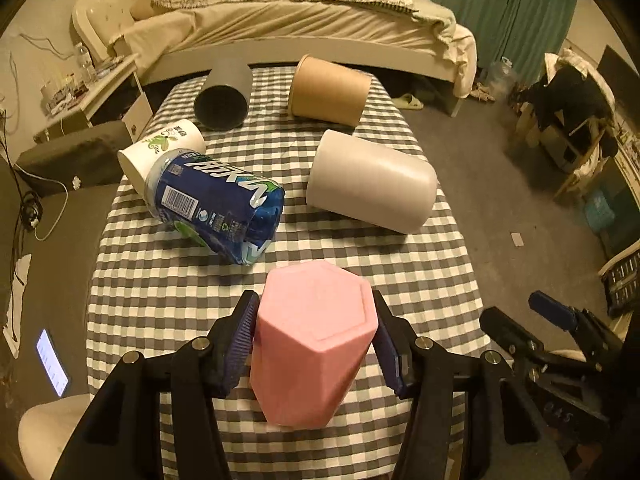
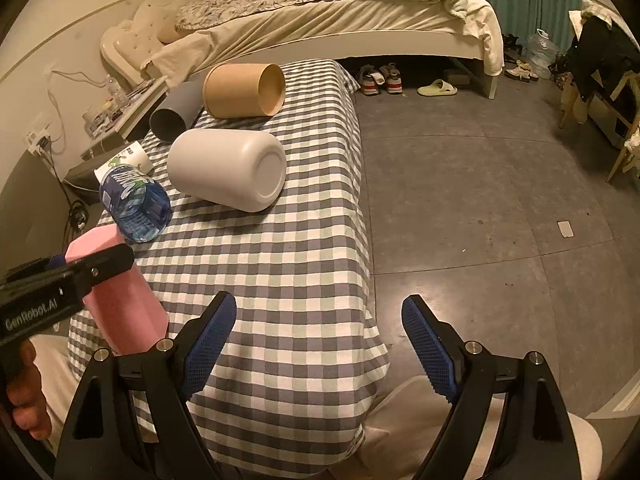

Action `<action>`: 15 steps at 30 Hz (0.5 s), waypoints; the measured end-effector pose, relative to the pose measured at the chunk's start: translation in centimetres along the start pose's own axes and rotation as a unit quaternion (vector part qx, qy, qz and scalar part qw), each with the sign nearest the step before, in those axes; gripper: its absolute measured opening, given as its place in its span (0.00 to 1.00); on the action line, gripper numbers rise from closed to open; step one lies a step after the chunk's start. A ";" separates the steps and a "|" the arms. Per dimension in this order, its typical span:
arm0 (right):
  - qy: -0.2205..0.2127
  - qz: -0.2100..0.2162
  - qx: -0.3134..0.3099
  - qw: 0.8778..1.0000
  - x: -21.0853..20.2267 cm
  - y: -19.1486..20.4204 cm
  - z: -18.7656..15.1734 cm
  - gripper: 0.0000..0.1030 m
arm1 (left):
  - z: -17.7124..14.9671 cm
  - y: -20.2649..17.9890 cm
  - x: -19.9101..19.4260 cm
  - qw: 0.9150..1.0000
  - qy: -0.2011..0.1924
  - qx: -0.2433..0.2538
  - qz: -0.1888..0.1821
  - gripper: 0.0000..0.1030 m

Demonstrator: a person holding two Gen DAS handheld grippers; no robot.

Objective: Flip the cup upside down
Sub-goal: 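Rotate the pink cup with the left tool and set it on end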

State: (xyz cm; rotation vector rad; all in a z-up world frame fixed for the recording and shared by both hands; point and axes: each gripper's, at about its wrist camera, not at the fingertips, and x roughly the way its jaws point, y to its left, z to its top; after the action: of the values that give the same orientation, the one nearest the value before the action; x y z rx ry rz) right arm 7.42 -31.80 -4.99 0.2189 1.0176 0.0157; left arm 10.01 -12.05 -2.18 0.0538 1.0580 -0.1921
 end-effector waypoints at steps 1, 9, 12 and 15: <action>0.000 0.000 0.000 1.000 0.0 0.0 0.0 0.82 | 0.1 -0.3 0.0 1.000 -0.002 0.002 0.003 0.54; 0.000 -0.002 -0.001 1.000 0.0 -0.2 0.0 0.82 | -3.8 -0.6 -1.3 0.999 -0.024 0.033 0.020 0.55; 0.000 -0.003 -0.002 1.000 0.0 0.0 0.0 0.82 | -3.9 -0.6 -1.4 0.999 -0.027 0.035 0.015 0.56; -0.004 -0.004 -0.003 1.000 -0.1 0.0 0.0 0.82 | -3.7 -0.4 -1.5 0.999 -0.033 0.026 0.007 0.63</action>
State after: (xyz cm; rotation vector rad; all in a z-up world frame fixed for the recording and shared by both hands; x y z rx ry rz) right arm 7.38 -31.81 -4.92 0.2089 1.0096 0.0107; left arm 6.03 -11.71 -2.70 0.1003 0.9870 -0.2071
